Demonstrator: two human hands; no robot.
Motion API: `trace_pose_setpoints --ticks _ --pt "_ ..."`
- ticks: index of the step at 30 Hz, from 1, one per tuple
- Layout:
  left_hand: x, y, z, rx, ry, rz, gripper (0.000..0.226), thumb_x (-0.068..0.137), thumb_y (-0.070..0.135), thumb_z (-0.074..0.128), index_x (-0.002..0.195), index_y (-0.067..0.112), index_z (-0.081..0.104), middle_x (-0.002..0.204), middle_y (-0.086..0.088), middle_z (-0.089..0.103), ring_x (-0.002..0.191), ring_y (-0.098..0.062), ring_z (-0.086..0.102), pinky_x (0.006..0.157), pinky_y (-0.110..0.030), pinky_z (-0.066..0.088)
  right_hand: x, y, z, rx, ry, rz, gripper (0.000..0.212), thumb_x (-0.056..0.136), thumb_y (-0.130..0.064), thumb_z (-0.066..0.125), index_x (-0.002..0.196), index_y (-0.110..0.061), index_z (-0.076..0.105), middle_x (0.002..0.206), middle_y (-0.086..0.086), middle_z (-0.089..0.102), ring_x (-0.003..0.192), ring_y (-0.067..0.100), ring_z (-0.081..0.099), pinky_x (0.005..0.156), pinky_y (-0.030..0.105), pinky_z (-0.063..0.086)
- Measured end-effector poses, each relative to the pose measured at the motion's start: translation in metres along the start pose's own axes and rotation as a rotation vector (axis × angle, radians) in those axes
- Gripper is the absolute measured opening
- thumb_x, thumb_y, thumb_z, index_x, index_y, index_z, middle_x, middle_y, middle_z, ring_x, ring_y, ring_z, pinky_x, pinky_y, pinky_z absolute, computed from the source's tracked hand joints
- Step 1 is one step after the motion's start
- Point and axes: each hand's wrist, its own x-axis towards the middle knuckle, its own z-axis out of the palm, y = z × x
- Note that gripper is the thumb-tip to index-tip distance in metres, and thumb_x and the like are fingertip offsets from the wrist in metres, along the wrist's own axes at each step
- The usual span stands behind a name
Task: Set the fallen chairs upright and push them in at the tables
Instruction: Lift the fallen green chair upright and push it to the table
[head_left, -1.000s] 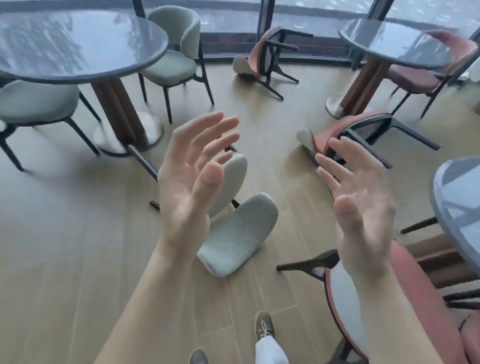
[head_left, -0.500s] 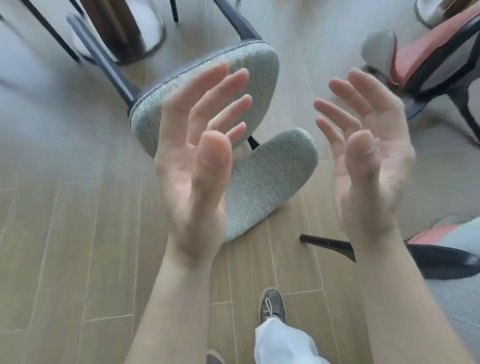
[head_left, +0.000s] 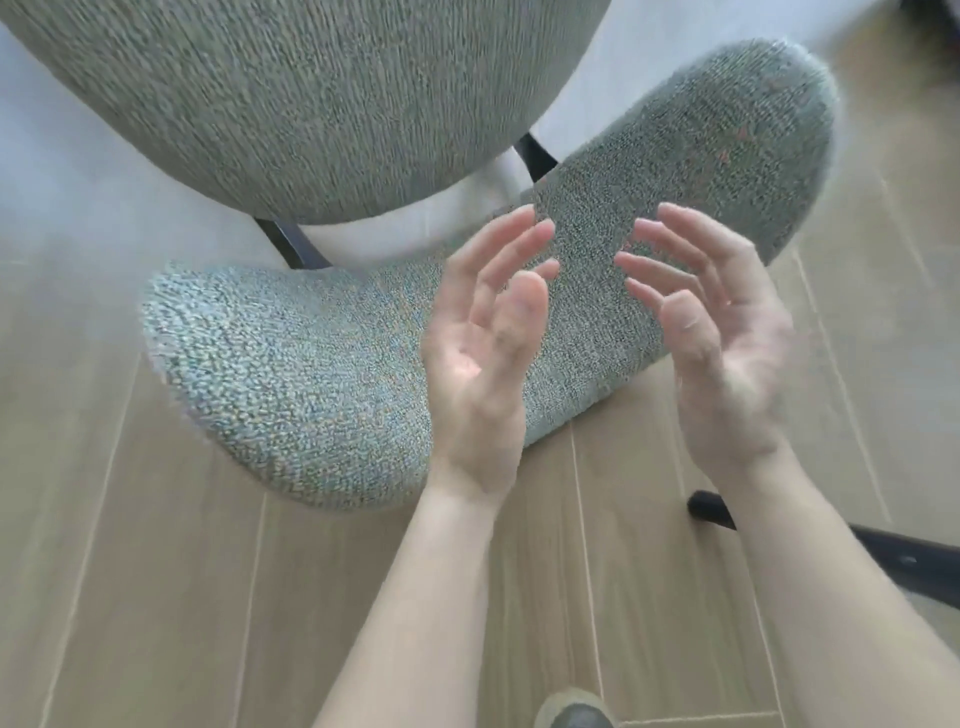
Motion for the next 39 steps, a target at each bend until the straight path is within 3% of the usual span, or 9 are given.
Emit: trace_pose_setpoints --ticks 4,10,14,18,21,23,30,35,39 --pt "0.001 -0.076 -0.015 -0.063 0.045 -0.137 0.049 0.086 0.050 0.070 0.132 0.034 0.060 0.133 -0.001 0.069 0.128 -0.031 0.064 0.110 -0.043 0.046 0.004 0.069 -0.008 -0.009 0.087 0.032 0.061 0.090 -0.041 0.067 0.141 -0.011 0.053 0.138 0.011 0.063 0.121 0.027 0.069 0.100 0.034 0.055" --pt "-0.027 -0.139 -0.037 -0.137 0.179 -0.454 0.045 0.092 0.061 0.062 0.133 0.043 0.063 0.132 0.008 0.073 0.124 -0.015 0.070 0.115 -0.041 0.044 -0.003 0.134 -0.015 -0.021 0.202 0.239 0.057 0.084 -0.052 0.068 0.133 -0.024 0.061 0.135 0.004 0.067 0.129 0.025 0.065 0.101 0.034 0.057" --pt "-0.048 -0.167 -0.046 -0.209 0.319 -0.730 0.078 0.074 0.083 0.054 0.125 0.028 0.075 0.124 0.009 0.078 0.120 -0.012 0.071 0.117 -0.046 0.043 -0.010 0.171 -0.018 0.008 0.381 0.434 0.064 0.077 -0.054 0.076 0.127 -0.016 0.065 0.116 -0.007 0.070 0.120 0.025 0.070 0.088 0.039 0.064" --pt "-0.050 -0.183 -0.051 -0.291 0.544 -0.985 0.113 0.049 0.089 0.065 0.126 0.007 0.069 0.119 -0.009 0.078 0.113 -0.025 0.071 0.100 -0.044 0.053 -0.012 0.204 -0.028 -0.068 0.585 0.545 0.050 0.086 -0.042 0.084 0.120 -0.017 0.056 0.106 -0.004 0.063 0.109 0.027 0.071 0.083 0.038 0.063" --pt "-0.044 -0.187 -0.049 -0.325 0.661 -0.897 0.107 0.046 0.079 0.076 0.134 0.021 0.055 0.143 -0.008 0.061 0.124 -0.025 0.065 0.109 -0.039 0.050 -0.006 0.218 -0.032 -0.051 0.635 0.682 0.070 0.081 -0.043 0.088 0.129 -0.015 0.046 0.116 0.000 0.063 0.114 0.021 0.067 0.108 0.049 0.053" --pt "-0.041 -0.189 -0.046 -0.390 0.749 -0.801 0.087 0.047 0.068 0.084 0.119 0.028 0.057 0.153 0.002 0.055 0.140 -0.020 0.054 0.116 -0.034 0.043 0.000 0.220 -0.028 0.108 0.596 0.727 0.080 0.080 -0.034 0.091 0.141 -0.008 0.046 0.132 0.005 0.065 0.121 0.020 0.067 0.113 0.047 0.050" --pt "-0.035 -0.203 -0.043 -0.576 0.808 -0.672 0.082 0.047 0.056 0.086 0.120 0.027 0.063 0.148 0.006 0.060 0.145 -0.013 0.048 0.126 -0.035 0.031 0.004 0.220 -0.008 0.149 0.544 0.755 0.090 0.069 -0.013 0.097 0.145 -0.005 0.049 0.137 0.003 0.068 0.123 0.016 0.067 0.108 0.034 0.052" --pt "-0.033 -0.187 -0.044 -0.536 0.809 -0.696 0.058 0.066 0.049 0.082 0.117 0.028 0.063 0.145 0.003 0.061 0.139 -0.015 0.050 0.123 -0.036 0.034 0.011 0.207 -0.004 0.170 0.549 0.812 0.073 0.066 -0.007 0.098 0.130 0.001 0.063 0.127 0.006 0.074 0.112 0.019 0.073 0.093 0.032 0.061" --pt "-0.039 -0.143 -0.049 -0.445 0.922 -0.577 0.071 0.072 0.052 0.079 0.136 0.031 0.060 0.139 0.005 0.067 0.131 -0.014 0.059 0.112 -0.035 0.041 -0.003 0.168 0.022 0.265 0.597 0.796 0.085 0.063 0.002 0.097 0.136 0.002 0.053 0.131 0.011 0.071 0.115 0.027 0.073 0.097 0.052 0.061"
